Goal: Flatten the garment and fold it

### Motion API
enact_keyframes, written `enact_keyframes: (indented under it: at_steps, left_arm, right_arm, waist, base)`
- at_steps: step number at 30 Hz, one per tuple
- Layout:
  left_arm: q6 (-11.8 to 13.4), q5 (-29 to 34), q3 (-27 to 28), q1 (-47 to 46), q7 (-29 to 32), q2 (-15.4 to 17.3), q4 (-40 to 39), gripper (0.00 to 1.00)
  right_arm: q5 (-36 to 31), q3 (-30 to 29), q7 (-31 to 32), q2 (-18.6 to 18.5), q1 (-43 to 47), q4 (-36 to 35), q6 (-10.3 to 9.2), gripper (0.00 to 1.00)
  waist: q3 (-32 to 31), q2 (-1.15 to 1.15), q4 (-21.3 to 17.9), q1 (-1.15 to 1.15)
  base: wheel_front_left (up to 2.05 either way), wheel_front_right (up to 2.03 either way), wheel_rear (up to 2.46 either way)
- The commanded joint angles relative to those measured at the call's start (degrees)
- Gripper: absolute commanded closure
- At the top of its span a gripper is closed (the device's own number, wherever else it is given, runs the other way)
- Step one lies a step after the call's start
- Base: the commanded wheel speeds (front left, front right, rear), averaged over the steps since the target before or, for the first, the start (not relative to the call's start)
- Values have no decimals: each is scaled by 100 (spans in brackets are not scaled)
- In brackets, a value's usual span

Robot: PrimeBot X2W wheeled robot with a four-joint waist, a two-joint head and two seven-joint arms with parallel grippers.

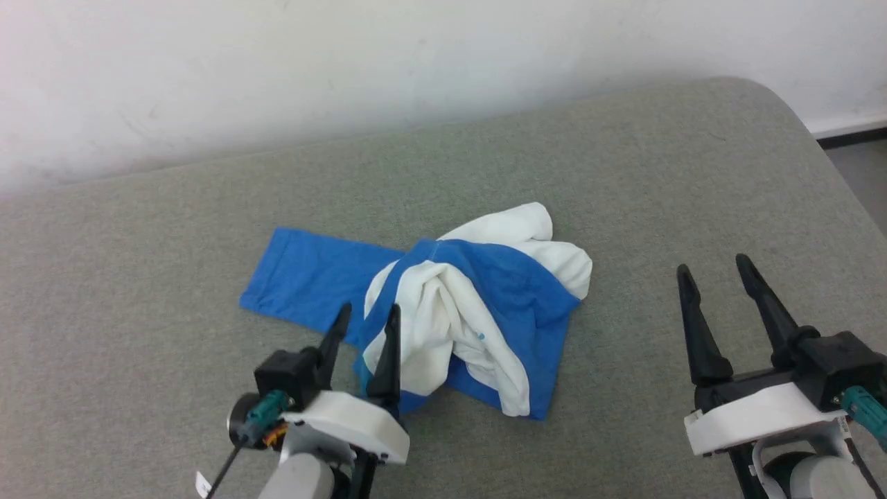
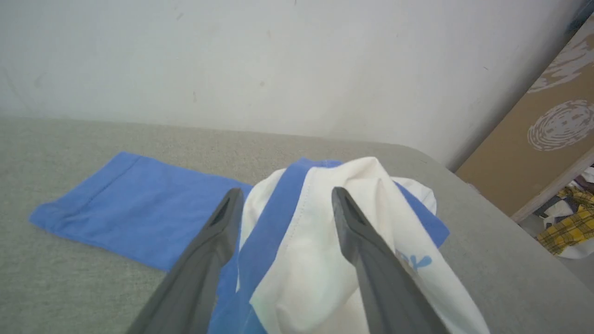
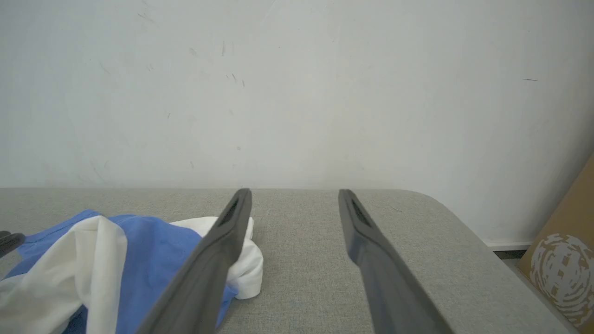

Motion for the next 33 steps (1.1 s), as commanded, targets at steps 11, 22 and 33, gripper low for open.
enact_keyframes:
  at_steps: [11, 22, 33]
  left_arm:
    - [12, 367, 712, 311, -55, 266, -1089, 0]
    - [151, 158, 1204, 1013, 184, 788, -1452, 0]
    - [188, 117, 1060, 923, 149, 611, -1556, 0]
  right_arm:
    - [-101, 82, 200, 15, 325, -76, -5, 0]
    - [-102, 198, 522, 15, 500, -105, -5, 0]
    - [238, 1324, 1843, -637, -149, 473, -5, 0]
  waist:
    - [-410, 0, 353, 0]
    - [-416, 0, 721, 0]
    - [-202, 0, 1143, 0]
  base:
    - [0, 0, 0]
    - [0, 0, 0]
    - [0, 0, 0]
